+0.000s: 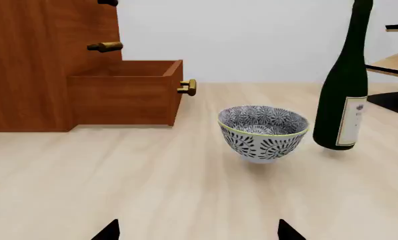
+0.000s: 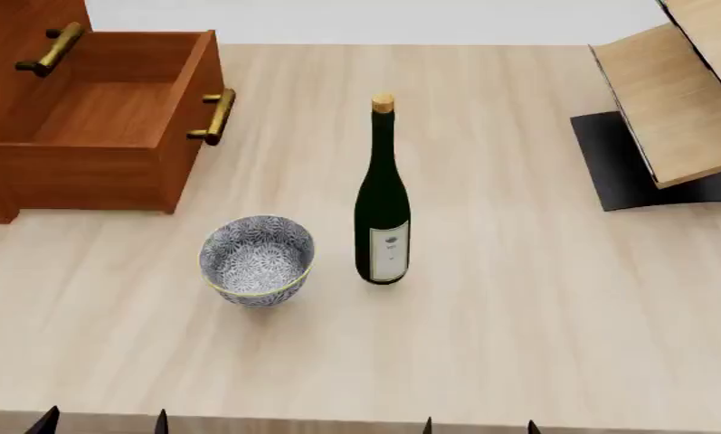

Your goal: Put the wine bottle in the bottom drawer of the cabinet.

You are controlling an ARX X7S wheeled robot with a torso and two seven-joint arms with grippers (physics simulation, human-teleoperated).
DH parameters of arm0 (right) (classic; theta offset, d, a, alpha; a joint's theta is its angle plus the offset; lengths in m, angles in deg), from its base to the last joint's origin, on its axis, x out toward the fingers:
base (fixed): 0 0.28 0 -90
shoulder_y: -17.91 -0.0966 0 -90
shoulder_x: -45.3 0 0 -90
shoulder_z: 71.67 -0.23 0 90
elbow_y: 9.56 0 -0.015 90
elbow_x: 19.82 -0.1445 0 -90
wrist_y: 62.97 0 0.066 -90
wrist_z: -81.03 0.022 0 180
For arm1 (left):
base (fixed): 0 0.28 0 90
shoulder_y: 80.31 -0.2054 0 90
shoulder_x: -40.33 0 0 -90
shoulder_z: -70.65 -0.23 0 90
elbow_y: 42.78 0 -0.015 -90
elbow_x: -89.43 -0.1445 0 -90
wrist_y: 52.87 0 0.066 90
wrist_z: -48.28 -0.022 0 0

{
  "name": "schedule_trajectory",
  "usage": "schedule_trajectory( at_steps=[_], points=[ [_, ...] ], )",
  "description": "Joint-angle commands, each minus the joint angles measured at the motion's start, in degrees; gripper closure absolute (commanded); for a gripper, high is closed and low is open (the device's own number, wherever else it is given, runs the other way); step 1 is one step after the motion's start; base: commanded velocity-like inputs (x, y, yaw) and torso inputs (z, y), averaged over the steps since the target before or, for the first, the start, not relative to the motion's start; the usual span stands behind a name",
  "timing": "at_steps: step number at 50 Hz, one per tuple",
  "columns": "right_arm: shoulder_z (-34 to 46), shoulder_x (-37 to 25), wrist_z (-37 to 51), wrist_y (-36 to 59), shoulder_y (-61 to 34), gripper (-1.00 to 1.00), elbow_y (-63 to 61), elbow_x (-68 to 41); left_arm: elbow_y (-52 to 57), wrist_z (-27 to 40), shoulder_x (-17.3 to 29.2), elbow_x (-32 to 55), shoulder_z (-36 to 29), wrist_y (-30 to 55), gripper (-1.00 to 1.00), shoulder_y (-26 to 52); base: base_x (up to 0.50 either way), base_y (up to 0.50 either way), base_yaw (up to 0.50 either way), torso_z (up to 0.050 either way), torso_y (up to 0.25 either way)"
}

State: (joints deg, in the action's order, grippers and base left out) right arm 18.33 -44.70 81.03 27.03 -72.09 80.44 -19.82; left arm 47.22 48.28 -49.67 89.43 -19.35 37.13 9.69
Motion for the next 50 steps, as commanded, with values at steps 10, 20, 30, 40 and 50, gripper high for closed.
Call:
schedule_trajectory(
  at_steps=[10,20,30,40,50],
  points=[
    [3.4,-2.3,3.4,-0.6,0.2,-1.0,-0.1,-0.1,0.1,2.5,2.2,3.0,-2.4,-0.2,-1.0,-0.1,0.0,0.0,0.0,0.0,0.0],
    [4.8,-3.3,5.6,-1.2,0.0,-1.0,0.5,0.0,0.1,3.1,3.5,3.6,-4.2,-0.9,-1.0,-0.4,0.0,0.0,0.0,0.017,0.0],
    [5.4,-4.0,6.2,-1.0,0.4,-1.0,-0.6,-1.9,0.3,4.5,4.3,4.1,-4.9,-1.8,-1.0,-0.8,0.0,0.0,0.0,0.05,0.0],
    [6.1,-4.6,7.5,-1.4,0.3,-1.0,-0.3,-2.1,0.5,5.4,4.9,4.1,-6.0,-1.9,-1.0,-0.8,0.0,0.0,0.0,0.05,0.0],
    [6.9,-5.3,8.0,-1.5,0.2,-1.0,-0.2,-2.8,0.1,6.3,5.5,4.3,-7.0,-1.8,-1.0,-0.5,0.0,0.0,0.0,0.05,0.0]
  ],
)
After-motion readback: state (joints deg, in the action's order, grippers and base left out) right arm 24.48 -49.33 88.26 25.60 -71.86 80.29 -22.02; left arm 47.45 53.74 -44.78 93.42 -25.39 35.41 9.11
